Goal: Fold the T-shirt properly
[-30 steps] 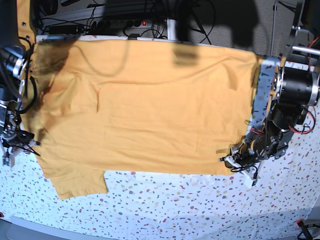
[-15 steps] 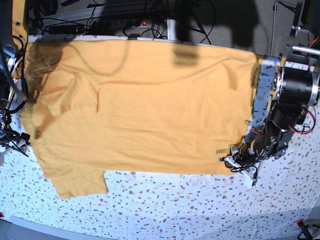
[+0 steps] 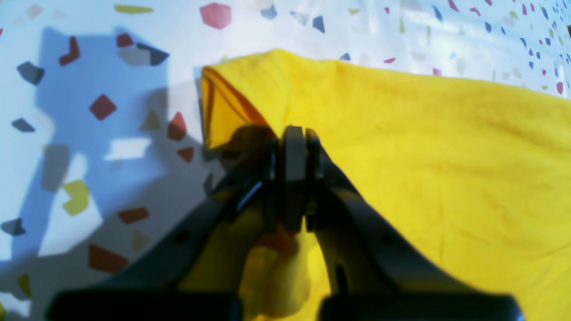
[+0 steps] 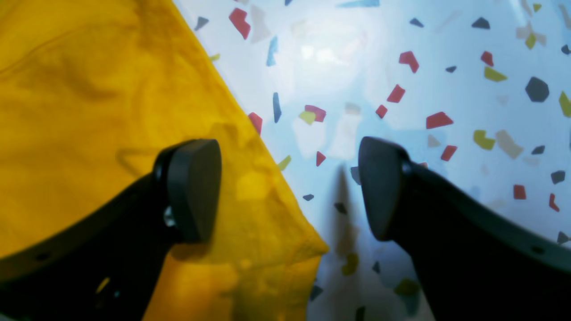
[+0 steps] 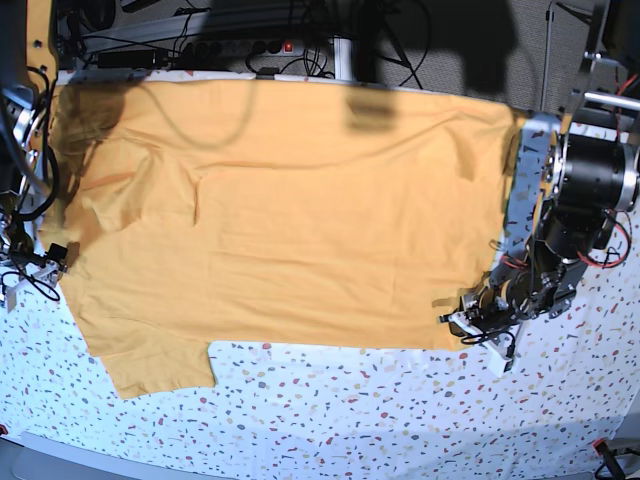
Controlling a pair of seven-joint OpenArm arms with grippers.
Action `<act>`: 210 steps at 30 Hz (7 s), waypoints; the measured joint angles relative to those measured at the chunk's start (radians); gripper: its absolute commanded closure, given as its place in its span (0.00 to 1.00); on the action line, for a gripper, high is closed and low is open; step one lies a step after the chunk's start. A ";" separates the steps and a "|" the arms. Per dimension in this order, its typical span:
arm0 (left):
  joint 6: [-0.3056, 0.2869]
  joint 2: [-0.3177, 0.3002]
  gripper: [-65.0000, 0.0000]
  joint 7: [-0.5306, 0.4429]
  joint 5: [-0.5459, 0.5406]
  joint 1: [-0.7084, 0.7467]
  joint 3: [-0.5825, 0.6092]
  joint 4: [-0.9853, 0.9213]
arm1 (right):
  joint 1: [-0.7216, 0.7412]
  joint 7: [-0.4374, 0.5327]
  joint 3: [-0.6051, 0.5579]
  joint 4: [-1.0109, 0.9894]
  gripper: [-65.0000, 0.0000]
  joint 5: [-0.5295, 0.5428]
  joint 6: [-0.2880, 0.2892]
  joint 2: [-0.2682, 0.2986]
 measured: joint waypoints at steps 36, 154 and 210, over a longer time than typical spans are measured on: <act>0.000 0.000 1.00 0.004 0.000 0.000 0.000 0.000 | 0.014 -0.142 0.000 0.003 0.63 0.187 0.100 -0.008; 0.000 -0.005 1.00 0.235 0.000 -0.058 0.000 0.106 | -0.023 -0.112 -0.350 0.254 0.45 0.023 0.029 -0.109; 0.000 -0.063 1.00 0.416 -0.076 0.068 0.001 0.431 | -0.301 -0.292 -0.350 0.766 1.00 0.084 0.043 -0.105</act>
